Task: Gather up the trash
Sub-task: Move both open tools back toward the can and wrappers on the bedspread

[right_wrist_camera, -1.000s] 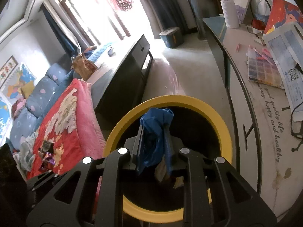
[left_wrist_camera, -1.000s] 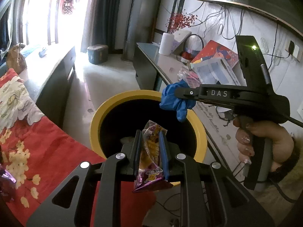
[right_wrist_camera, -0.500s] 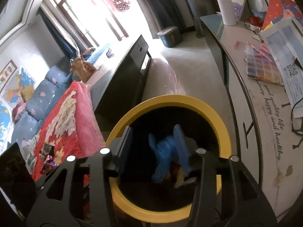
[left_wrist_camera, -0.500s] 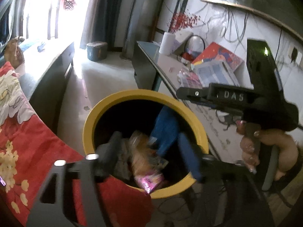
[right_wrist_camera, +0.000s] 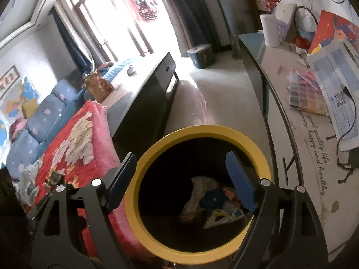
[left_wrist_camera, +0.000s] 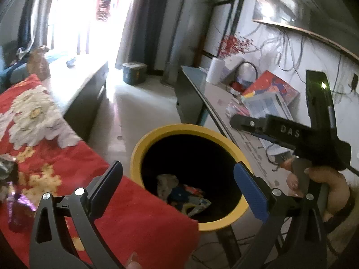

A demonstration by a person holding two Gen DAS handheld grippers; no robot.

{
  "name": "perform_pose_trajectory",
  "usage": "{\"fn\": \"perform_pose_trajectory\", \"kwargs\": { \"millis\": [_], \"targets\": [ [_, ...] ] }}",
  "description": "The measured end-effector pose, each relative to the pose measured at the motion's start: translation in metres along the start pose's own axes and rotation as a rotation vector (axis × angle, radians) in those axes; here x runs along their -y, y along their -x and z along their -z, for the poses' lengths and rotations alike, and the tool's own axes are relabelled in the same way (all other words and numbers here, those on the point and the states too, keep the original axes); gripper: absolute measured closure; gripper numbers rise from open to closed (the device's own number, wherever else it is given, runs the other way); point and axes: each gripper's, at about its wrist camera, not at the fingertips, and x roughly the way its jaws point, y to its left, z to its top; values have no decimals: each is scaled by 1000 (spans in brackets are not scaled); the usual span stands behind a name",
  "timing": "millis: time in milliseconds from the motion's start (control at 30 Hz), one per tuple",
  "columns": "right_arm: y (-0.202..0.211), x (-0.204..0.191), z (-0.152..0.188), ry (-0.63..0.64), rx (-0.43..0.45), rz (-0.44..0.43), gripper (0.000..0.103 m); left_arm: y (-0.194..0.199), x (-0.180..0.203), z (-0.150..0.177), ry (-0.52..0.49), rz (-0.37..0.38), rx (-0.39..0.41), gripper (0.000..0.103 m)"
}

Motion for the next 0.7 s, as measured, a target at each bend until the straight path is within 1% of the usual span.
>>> {"fn": "perform_pose_trajectory", "kwargs": {
  "millis": [200,300,433,533,667,700],
  "targets": [
    [5,-18,0,50,10,-7,29,23,-15,-4,28,-30,45,7],
    [7,-30,1,74,15,-16,28,34,-21,-3,51,-33,66,7],
    [10,-44,3,103,18,-36,28,46,-28,-3,62,-59,92,7],
    [14,-55,4,121,25,-62,28,58,-35,-3,61,-93,115,7],
    [18,-75,7,153,32,-103,28,76,-47,-2,53,-177,147,7],
    [19,-78,7,160,32,-110,28,79,-50,-2,56,-186,153,7]
  ]
}}
